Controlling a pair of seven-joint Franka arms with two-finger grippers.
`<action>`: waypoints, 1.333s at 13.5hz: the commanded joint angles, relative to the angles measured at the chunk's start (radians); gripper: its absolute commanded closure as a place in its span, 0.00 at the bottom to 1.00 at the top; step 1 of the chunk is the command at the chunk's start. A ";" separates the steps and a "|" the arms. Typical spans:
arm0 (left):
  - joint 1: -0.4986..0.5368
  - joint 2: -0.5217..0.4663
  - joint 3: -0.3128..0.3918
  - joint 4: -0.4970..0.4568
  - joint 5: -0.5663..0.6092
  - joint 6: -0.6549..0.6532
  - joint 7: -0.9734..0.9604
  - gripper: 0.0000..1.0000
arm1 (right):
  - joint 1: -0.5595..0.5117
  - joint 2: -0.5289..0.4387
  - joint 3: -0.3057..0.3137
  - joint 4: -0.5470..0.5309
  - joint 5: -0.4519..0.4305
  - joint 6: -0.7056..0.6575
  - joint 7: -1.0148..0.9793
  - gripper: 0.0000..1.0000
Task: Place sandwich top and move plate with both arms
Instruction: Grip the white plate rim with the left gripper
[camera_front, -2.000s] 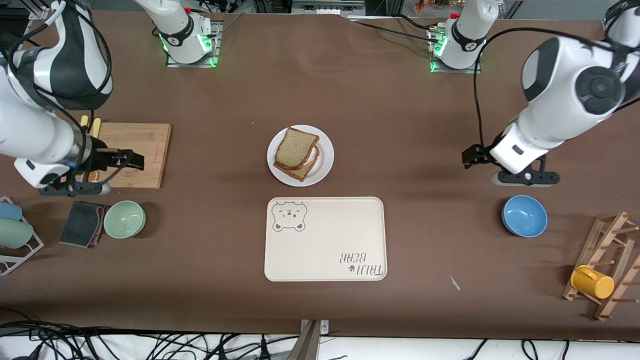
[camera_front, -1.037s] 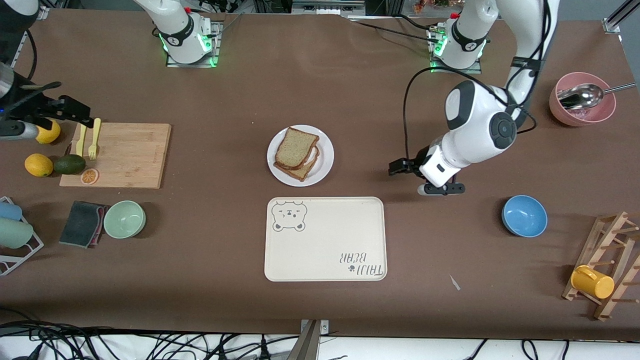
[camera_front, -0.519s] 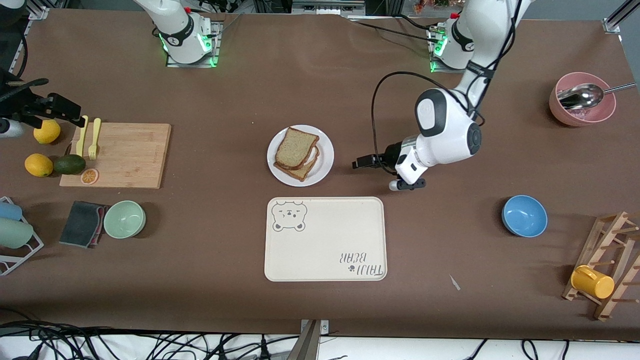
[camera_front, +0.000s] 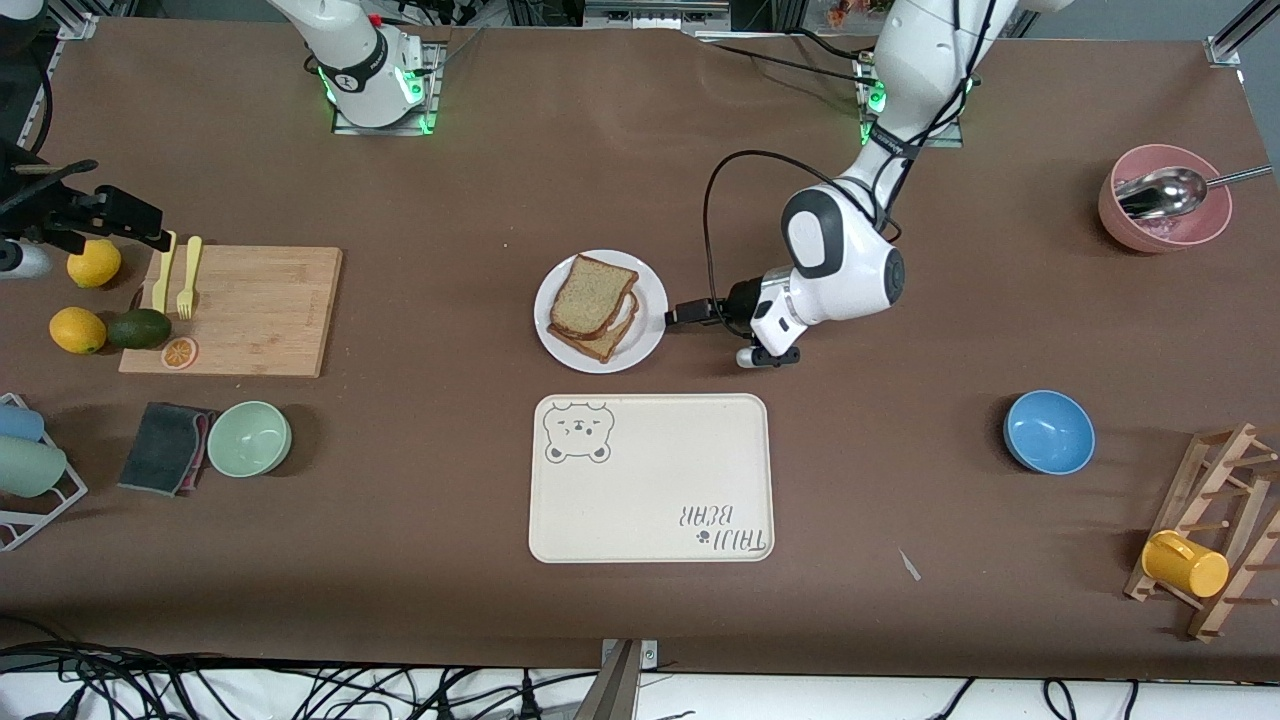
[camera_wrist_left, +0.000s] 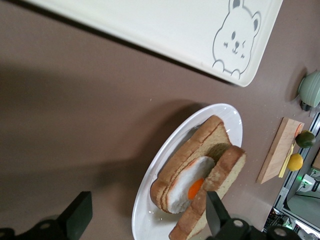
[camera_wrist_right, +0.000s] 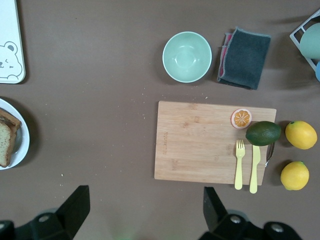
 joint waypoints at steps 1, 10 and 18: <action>-0.038 0.041 0.006 0.035 -0.063 0.015 0.035 0.00 | -0.002 0.008 0.004 0.035 -0.004 -0.048 0.000 0.00; -0.070 0.096 0.006 0.078 -0.132 0.015 0.100 0.16 | -0.001 0.028 0.004 0.035 0.012 -0.076 0.006 0.00; -0.072 0.117 0.008 0.078 -0.183 0.015 0.172 0.44 | 0.001 0.028 0.004 0.035 0.012 -0.082 0.008 0.00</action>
